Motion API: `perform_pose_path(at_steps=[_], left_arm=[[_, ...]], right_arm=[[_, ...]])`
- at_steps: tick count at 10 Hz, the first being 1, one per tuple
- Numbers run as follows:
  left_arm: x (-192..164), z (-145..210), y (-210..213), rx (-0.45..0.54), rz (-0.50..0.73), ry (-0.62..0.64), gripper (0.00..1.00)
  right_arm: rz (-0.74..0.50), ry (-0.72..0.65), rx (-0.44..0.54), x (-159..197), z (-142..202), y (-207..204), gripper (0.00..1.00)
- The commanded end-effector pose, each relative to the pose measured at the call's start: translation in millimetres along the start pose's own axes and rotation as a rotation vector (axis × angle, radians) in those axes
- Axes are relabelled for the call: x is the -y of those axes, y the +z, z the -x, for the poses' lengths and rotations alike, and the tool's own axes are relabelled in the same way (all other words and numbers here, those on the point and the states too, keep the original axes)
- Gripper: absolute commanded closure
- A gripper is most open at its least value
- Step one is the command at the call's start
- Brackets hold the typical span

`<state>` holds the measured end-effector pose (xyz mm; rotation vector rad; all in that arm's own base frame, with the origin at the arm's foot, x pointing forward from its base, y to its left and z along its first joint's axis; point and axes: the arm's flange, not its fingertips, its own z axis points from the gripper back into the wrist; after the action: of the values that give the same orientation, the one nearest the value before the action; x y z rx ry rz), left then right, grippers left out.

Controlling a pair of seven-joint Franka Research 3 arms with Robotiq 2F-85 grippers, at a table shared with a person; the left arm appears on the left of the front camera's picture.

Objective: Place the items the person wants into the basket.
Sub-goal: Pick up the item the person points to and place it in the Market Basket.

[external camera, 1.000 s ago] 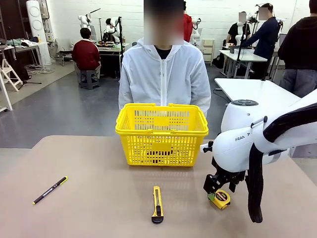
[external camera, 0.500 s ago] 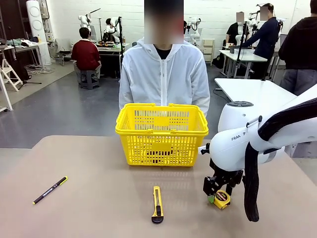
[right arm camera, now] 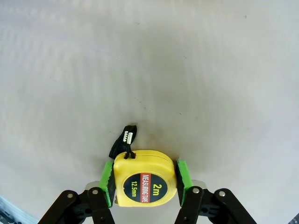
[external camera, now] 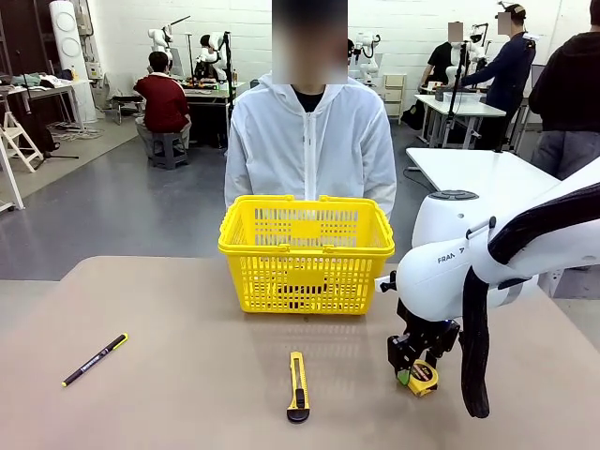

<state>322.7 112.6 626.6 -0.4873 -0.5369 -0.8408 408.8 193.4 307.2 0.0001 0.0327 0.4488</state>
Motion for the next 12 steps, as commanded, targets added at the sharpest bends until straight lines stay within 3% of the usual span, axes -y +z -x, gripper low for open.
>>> perform_pose_path(at_steps=[1,4,6,7,9,12], left_arm=[[1,3,0,0.017,0.013,-0.019,0.06],[1,3,0,0.017,0.013,-0.019,0.06],[1,3,0,0.017,0.013,-0.019,0.06],[1,3,0,0.017,0.013,-0.019,0.06],[1,3,0,0.017,0.013,-0.019,0.06],[1,3,0,0.017,0.013,-0.019,0.06]], right_arm=[[-0.021,-0.045,0.019,-6,8,27,0.95],[0.037,-0.157,0.109,-29,61,146,0.95],[0.064,-0.181,0.195,-40,70,224,0.95],[0.082,-0.116,0.271,-50,57,271,0.95],[0.082,-0.059,0.329,-56,9,324,0.95],[0.108,0.087,0.364,-75,-92,369,0.95]])
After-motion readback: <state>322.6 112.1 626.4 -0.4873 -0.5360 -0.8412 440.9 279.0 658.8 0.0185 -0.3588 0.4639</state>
